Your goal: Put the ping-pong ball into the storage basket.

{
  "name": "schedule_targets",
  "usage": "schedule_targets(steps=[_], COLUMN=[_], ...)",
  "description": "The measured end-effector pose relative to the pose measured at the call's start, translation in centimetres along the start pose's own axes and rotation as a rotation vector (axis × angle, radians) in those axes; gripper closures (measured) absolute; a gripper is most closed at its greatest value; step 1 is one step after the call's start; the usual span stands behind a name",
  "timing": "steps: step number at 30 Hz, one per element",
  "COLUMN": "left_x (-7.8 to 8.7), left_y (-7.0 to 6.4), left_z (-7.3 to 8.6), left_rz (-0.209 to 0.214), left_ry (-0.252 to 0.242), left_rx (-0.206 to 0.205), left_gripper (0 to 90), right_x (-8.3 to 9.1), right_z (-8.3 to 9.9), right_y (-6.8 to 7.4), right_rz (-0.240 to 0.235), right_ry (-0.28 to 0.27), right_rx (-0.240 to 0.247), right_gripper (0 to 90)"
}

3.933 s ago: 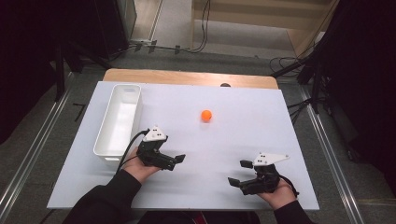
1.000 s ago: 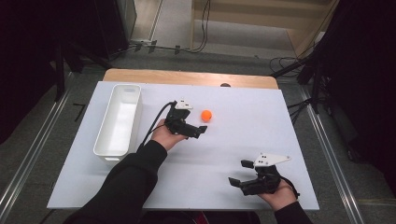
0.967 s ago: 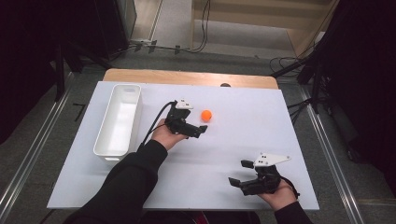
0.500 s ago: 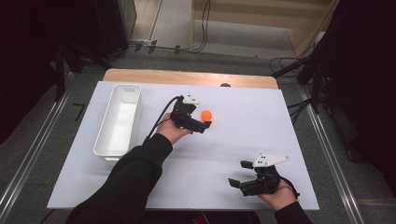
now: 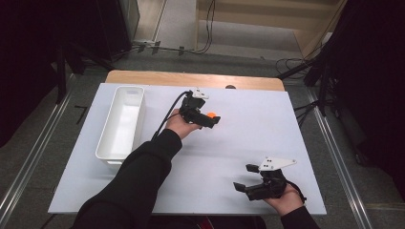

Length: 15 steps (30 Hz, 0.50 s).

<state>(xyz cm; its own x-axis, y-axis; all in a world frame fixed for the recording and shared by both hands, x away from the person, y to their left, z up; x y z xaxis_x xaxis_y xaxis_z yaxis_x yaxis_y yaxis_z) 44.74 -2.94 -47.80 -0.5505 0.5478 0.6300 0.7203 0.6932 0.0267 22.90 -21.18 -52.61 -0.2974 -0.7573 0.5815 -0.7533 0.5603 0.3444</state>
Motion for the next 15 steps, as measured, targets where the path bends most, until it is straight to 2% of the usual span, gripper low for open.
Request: schedule_targets(steps=[3,7,10,13,15], left_x=[-0.3,-0.6,-0.9,-1.1,-1.1], left_y=[0.0,0.3,0.3,0.3,0.4], left_z=[-0.1,-0.1,0.1,-0.2,-0.5], left_rz=[-0.007,-0.012,-0.030,-0.021,-0.025], left_ry=[0.006,0.001,0.012,0.013,0.010], left_rx=[-0.010,0.011,-0.024,-0.009,-0.017], left_gripper=[3.5,3.5,3.5,3.5,3.6], right_x=[0.0,0.0,0.0,0.0,-0.1], right_z=[0.0,0.0,0.0,0.0,0.0], right_y=[0.0,0.0,0.0,0.1,0.1], right_rz=[0.000,0.000,0.002,-0.001,0.000], right_ry=[0.001,0.001,0.004,0.010,0.011], right_rx=[0.002,-0.001,0.003,0.003,0.002], right_gripper=[12.7,12.7,12.7,12.7,12.7])
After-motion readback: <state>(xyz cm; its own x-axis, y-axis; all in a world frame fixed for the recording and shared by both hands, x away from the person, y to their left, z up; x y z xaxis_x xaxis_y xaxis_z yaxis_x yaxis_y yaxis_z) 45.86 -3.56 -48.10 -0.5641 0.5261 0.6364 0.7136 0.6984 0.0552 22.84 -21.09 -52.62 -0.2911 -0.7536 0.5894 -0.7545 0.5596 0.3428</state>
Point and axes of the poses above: each handheld gripper's, and its own axes: x roughly backward along the jaws, z roughly out of its underside, y roughly to its left, the point moved 5 cm from there along -x, roughly forward along the jaws, and after that the axes turned 10 degrees about -z, right-handed, at the moved point
